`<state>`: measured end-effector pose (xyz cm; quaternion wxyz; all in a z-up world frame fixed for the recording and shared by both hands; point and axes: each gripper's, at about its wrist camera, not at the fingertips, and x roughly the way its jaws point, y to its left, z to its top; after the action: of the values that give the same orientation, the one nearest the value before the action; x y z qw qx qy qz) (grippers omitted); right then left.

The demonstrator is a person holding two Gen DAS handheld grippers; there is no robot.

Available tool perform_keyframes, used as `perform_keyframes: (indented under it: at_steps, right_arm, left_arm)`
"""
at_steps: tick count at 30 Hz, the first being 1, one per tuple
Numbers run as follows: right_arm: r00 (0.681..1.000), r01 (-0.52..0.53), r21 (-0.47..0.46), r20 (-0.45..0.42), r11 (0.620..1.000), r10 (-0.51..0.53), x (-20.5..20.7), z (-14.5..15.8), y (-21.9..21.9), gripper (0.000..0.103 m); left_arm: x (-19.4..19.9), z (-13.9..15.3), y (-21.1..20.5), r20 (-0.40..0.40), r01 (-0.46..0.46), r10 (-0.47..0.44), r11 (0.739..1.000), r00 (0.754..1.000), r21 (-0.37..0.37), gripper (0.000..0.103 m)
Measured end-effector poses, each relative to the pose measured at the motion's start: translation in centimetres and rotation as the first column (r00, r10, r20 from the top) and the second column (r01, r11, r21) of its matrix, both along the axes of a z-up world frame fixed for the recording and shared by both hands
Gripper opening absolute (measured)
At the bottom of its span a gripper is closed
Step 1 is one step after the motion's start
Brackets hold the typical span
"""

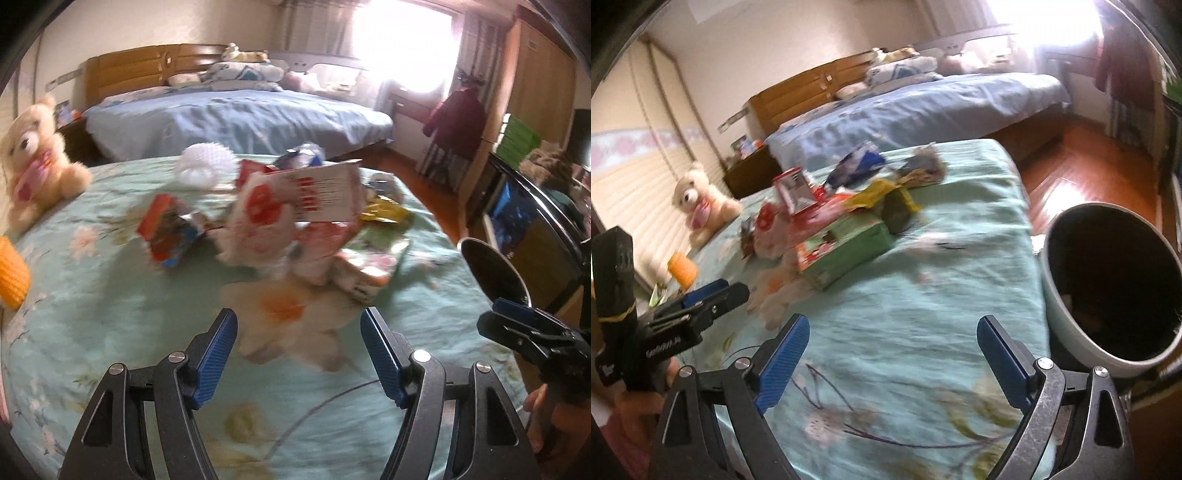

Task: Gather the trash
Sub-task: 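Move the left gripper to the white plastic bag while the right approaches the green milk carton, then grasp the white plastic bag with the left gripper while the right grasps the green milk carton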

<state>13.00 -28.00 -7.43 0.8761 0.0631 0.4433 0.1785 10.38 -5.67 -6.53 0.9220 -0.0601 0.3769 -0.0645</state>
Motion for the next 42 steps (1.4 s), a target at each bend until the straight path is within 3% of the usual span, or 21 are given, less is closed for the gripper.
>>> perform_keyframes:
  at_steps: [10,13,30,33,34,36,39,40,42]
  right_arm:
    - [0.993,-0.114,0.007,-0.013,0.993,0.114,1.5,-0.8,3.4,0.093]
    - [0.986,-0.164,-0.030,-0.005,0.986,0.164,2.2,-0.9,4.4,0.093]
    - [0.947,-0.319,-0.075,-0.052,0.945,0.316,7.4,-2.9,6.8,0.093]
    - [0.945,-0.327,-0.068,-0.058,0.943,0.323,8.0,-3.0,6.9,0.093]
    - [0.944,-0.328,-0.065,-0.058,0.942,0.324,8.2,-3.1,7.0,0.093]
    - [0.944,-0.327,-0.063,-0.057,0.943,0.324,8.3,-3.1,7.0,0.092]
    - [0.948,-0.315,-0.064,-0.061,0.947,0.311,8.3,-3.2,6.9,0.086]
    - [0.949,-0.313,-0.055,-0.059,0.948,0.310,8.1,-3.1,6.8,0.063]
    - [0.949,-0.307,0.000,-0.076,0.952,0.306,7.8,-3.0,6.5,0.048]
  left_arm:
    - [0.5,1.1,1.4,-0.003,-0.051,0.051,0.999,0.999,-0.006,0.069]
    - [1.4,1.2,1.8,-0.008,-0.054,0.054,0.999,0.998,-0.003,0.069]
    - [10.2,-0.4,3.0,-0.061,-0.001,0.000,1.000,0.998,-0.006,0.066]
    - [11.0,-0.9,2.9,-0.074,0.024,-0.026,0.999,0.997,-0.026,0.051]
    - [11.3,-1.2,2.9,-0.086,0.036,-0.039,0.999,0.996,-0.037,0.037]
    - [11.5,-1.6,2.8,-0.097,0.042,-0.045,0.998,0.994,-0.039,0.028]
    - [11.1,-1.4,2.8,-0.081,0.051,-0.054,0.998,0.995,-0.038,0.023]
    - [11.0,-1.4,2.8,-0.076,0.052,-0.055,0.998,0.996,-0.040,0.022]
    - [10.4,-1.2,2.8,-0.066,0.051,-0.054,0.998,0.996,-0.044,0.021]
